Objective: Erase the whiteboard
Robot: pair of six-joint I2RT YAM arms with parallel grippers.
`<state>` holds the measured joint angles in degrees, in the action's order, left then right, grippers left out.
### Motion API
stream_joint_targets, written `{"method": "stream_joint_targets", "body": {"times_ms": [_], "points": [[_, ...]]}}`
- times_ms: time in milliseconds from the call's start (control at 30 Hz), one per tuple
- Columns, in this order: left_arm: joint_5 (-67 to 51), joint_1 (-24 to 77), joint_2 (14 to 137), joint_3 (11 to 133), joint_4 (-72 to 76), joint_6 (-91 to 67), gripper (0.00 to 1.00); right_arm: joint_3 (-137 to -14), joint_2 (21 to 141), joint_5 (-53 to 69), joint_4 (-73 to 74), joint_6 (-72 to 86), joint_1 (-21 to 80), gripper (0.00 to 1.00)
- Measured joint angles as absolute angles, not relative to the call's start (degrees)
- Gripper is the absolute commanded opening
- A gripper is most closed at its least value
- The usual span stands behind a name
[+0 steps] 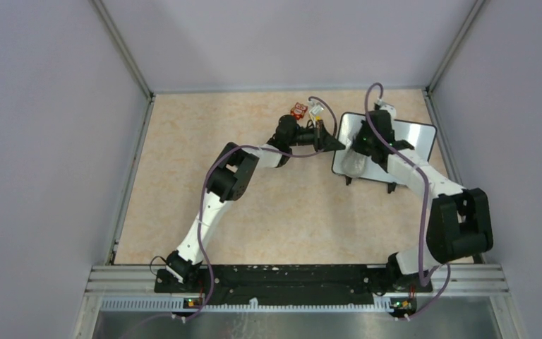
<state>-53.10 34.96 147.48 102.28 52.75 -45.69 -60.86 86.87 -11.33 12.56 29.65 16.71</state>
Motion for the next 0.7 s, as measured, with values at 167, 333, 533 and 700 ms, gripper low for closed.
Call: {"method": "stream_joint_targets", "body": {"times_ms": [167,333,533,700], "points": [[-52.86,35.00,147.48,102.28,52.77,-45.74,0.00,-52.12,79.11,-7.42,13.26,30.76,3.57,0.00],[-53.10,35.07,147.48,102.28,53.23,-45.74,0.00,-47.13,74.70,-6.70,14.02,31.03,-6.42,0.00],[-53.39,35.03,147.48,102.26,53.41,-45.69,0.00,-47.00,74.46,-10.87,14.33,29.87,-0.82,0.00],[-53.54,35.03,147.48,102.26,53.56,-45.52,0.00,-54.35,80.55,-15.66,16.27,28.12,14.11,0.00]]}}
